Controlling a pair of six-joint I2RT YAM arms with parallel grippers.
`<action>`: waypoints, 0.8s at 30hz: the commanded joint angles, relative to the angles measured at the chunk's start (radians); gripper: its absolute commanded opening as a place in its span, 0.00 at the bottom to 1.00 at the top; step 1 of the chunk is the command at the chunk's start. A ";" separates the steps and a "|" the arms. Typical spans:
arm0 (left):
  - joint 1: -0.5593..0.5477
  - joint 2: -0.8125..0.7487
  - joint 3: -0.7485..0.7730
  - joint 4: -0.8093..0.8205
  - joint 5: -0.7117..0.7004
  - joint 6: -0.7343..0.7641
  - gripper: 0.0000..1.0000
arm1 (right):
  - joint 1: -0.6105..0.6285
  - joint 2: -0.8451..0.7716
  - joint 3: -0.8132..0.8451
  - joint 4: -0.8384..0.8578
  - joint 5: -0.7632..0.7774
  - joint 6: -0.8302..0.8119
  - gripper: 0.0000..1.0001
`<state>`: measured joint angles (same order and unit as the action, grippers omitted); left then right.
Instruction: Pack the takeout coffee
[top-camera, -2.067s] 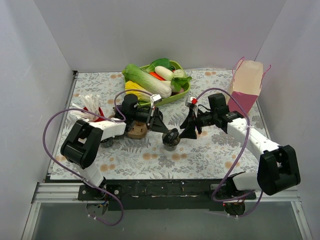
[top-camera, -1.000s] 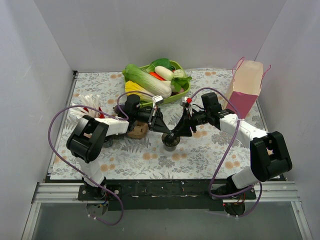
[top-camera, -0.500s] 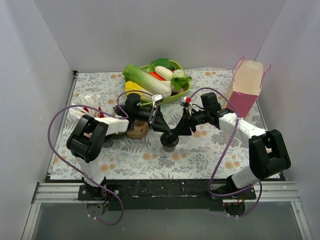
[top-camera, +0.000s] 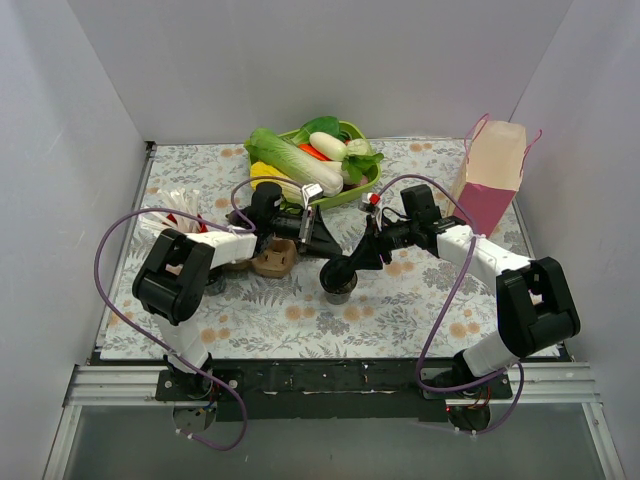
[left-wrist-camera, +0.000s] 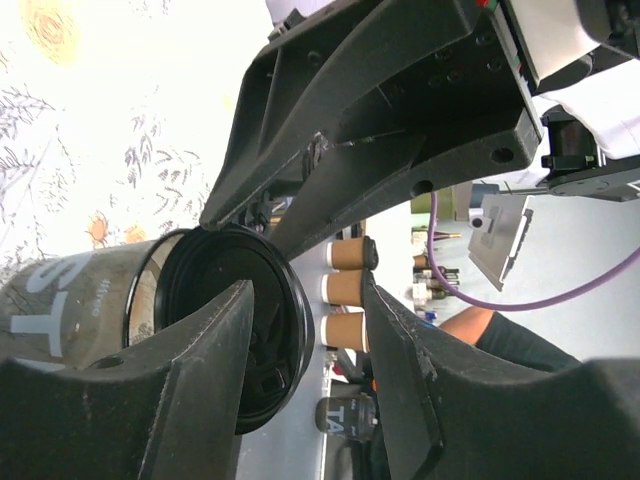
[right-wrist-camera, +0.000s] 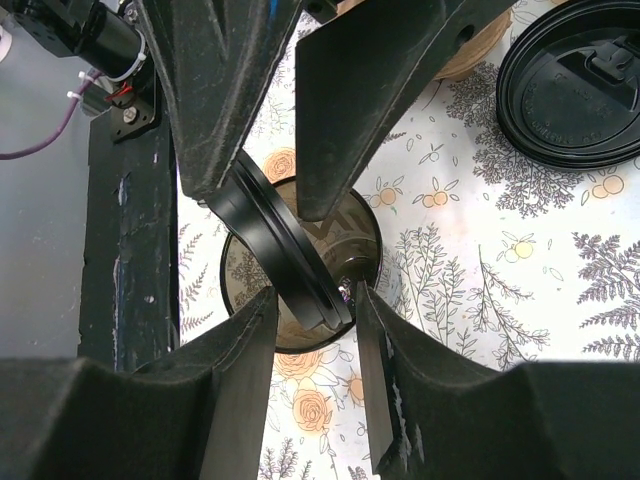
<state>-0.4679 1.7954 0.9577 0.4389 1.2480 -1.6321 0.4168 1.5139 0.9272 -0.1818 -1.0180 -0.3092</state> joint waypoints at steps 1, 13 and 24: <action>0.006 -0.021 0.053 -0.080 -0.047 0.098 0.48 | 0.004 0.012 0.033 0.021 0.002 0.024 0.45; 0.006 -0.031 0.111 -0.305 -0.142 0.307 0.49 | 0.005 0.023 0.027 0.059 0.015 0.071 0.50; 0.006 -0.030 0.111 -0.341 -0.183 0.353 0.48 | 0.005 0.028 0.030 0.065 0.021 0.093 0.51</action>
<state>-0.4667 1.7954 1.0470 0.1162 1.0840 -1.3155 0.4168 1.5352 0.9272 -0.1501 -0.9947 -0.2314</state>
